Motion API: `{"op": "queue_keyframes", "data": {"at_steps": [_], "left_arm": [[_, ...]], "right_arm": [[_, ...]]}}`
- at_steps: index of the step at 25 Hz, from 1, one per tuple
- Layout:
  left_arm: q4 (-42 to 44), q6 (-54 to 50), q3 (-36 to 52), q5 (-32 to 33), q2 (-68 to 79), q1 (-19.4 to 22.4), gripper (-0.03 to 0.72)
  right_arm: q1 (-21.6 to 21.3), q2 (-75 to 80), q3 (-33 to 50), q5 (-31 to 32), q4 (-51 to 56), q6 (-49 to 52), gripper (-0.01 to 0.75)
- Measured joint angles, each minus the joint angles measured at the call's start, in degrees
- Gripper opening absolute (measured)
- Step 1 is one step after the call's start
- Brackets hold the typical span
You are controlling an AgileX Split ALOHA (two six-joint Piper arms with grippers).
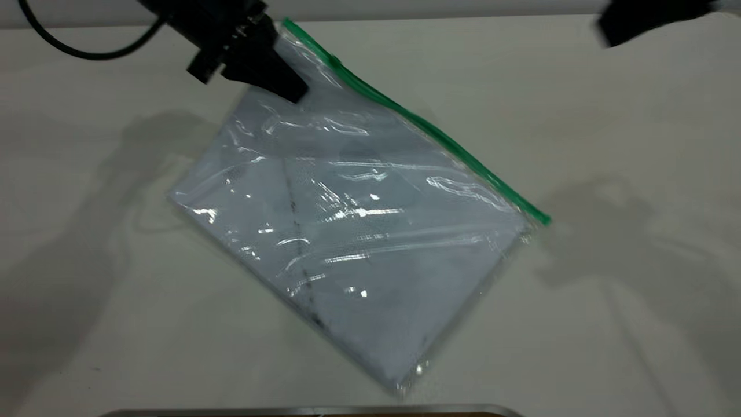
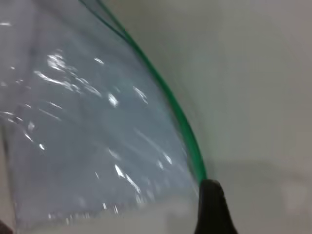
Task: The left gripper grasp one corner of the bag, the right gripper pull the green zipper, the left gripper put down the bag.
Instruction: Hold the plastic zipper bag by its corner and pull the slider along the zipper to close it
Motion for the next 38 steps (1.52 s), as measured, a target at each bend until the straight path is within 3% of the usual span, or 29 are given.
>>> {"op": "queue_keyframes", "data": {"at_steps": [5, 10, 21, 38], "left_arm": [[1.31, 5.5, 0.0, 0.29, 0.0, -4.19, 0.053], [1.5, 8.34, 0.0, -1.06, 0.0, -6.69, 0.053], [-0.72, 8.54, 0.0, -6.0, 0.0, -8.8, 0.053], [-3.48, 8.76, 0.0, -7.43, 0.0, -9.67, 0.053]], "right_arm": [[5.16, 9.25, -5.39, -0.07, 8.49, -9.63, 0.534], [7.7, 17.2, -10.84, 1.56, 14.91, -17.3, 0.534], [7.9, 25.92, -17.87, 9.04, 26.4, -29.4, 0.534], [7.9, 30.19, -18.68, 6.8, 35.85, -37.49, 0.534]]}}
